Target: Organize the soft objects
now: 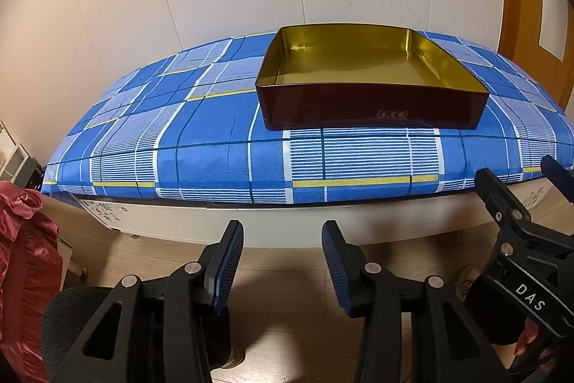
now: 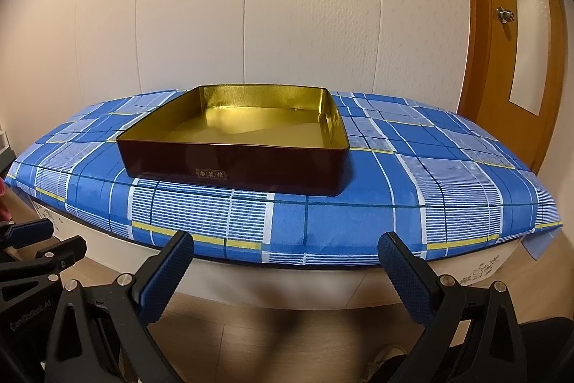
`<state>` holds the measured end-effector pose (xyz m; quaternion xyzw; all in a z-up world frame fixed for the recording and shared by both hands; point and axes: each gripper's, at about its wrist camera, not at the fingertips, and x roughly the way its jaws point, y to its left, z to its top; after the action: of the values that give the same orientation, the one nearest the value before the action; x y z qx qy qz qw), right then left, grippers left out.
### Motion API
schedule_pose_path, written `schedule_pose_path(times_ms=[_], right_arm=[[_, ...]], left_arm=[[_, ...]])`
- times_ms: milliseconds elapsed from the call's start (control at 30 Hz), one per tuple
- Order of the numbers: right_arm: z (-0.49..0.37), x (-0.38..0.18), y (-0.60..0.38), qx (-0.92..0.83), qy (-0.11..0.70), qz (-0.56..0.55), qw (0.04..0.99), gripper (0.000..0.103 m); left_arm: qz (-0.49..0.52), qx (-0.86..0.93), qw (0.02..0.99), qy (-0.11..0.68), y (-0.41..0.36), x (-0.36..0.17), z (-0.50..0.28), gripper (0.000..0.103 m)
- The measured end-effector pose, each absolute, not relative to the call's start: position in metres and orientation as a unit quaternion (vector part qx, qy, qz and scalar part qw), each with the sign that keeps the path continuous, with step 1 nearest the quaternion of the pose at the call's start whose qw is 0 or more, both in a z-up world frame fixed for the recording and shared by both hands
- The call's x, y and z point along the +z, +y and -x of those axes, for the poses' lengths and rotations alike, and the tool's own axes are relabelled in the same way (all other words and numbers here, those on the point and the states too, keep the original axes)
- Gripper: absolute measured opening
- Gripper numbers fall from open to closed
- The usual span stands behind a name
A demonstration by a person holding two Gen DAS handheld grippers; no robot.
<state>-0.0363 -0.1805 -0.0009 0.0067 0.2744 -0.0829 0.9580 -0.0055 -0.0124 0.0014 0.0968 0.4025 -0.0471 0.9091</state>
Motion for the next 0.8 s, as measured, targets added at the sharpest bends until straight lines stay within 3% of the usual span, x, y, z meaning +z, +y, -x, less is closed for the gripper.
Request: schedule_pose_path(times_ms=[800], right_arm=[[0.0318, -0.0049, -0.1835, -0.073, 0.293, -0.017, 0.953, 0.103]], left_arm=[[-0.086, -0.048, 0.902, 0.42, -0.0094, -0.0035, 0.0002, 0.046]])
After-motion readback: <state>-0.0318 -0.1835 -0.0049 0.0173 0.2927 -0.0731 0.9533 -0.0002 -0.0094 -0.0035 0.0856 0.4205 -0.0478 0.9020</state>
